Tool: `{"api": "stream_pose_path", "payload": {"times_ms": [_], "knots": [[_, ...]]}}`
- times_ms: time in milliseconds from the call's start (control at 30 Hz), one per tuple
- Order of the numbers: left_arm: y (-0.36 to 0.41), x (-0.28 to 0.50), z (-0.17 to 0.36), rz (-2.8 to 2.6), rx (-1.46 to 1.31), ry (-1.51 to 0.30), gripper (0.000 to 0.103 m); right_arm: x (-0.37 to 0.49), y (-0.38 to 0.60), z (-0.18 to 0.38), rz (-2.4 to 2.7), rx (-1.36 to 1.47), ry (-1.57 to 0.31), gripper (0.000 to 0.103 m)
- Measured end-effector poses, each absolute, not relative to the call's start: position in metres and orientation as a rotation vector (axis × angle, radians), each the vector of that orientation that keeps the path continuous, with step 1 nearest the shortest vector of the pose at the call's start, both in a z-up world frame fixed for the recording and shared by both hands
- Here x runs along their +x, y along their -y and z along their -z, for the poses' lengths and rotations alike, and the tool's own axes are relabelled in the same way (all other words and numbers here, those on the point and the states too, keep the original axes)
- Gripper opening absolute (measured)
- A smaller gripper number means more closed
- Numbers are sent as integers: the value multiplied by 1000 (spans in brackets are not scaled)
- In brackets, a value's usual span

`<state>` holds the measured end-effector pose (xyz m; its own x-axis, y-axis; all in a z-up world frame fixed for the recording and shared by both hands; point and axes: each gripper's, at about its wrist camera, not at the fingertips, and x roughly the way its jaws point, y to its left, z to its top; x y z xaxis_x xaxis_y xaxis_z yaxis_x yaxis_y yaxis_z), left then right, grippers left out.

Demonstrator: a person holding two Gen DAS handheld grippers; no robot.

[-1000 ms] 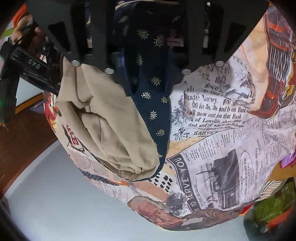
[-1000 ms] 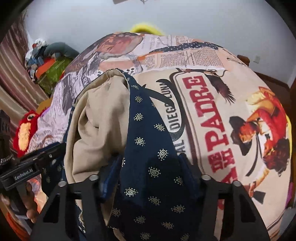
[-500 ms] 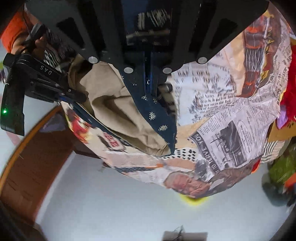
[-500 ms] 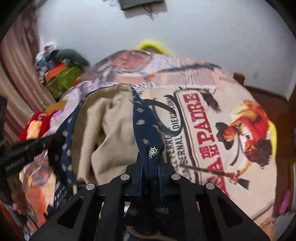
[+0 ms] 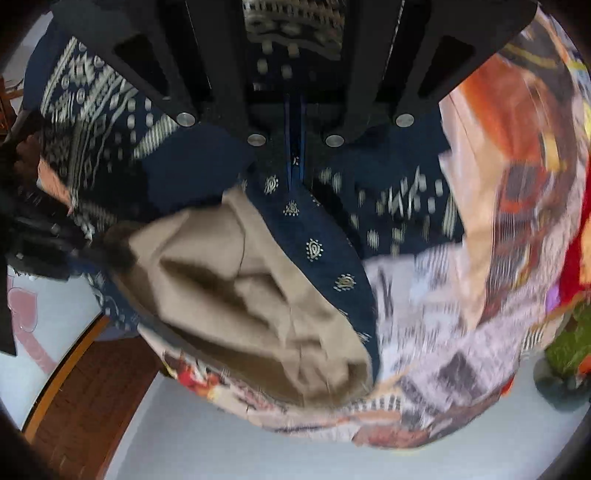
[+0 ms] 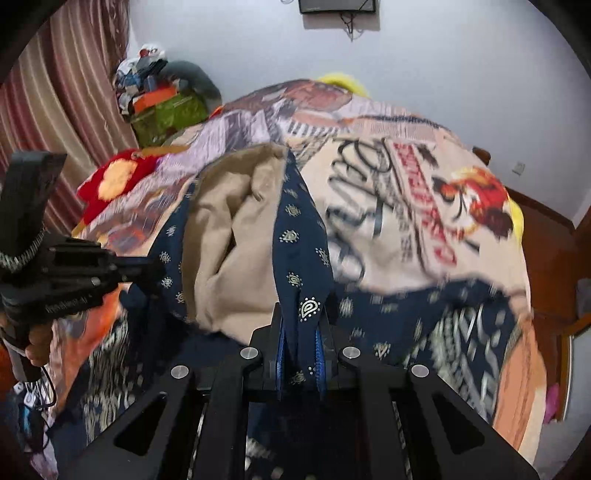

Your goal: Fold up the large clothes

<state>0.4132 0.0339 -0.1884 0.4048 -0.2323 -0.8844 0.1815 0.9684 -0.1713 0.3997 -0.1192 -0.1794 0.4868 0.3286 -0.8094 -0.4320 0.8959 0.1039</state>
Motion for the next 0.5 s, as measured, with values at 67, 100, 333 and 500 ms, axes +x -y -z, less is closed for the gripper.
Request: {"api": "stream_pose_path", "payload": {"times_ms": [67, 100, 333, 500], "knots": [[-39, 399, 189, 257, -103, -1152, 2, 387, 120, 177, -454, -127, -950, 11], [-40, 394, 187, 259, -108, -1149, 2, 384, 120, 176, -455, -133, -955, 11], [-47, 377, 144, 232, -51, -1015, 9, 371, 125, 149, -469, -144, -942, 28], [-62, 399, 128, 178, -68, -959, 38, 378, 129, 124, -500, -80, -871, 64]]}}
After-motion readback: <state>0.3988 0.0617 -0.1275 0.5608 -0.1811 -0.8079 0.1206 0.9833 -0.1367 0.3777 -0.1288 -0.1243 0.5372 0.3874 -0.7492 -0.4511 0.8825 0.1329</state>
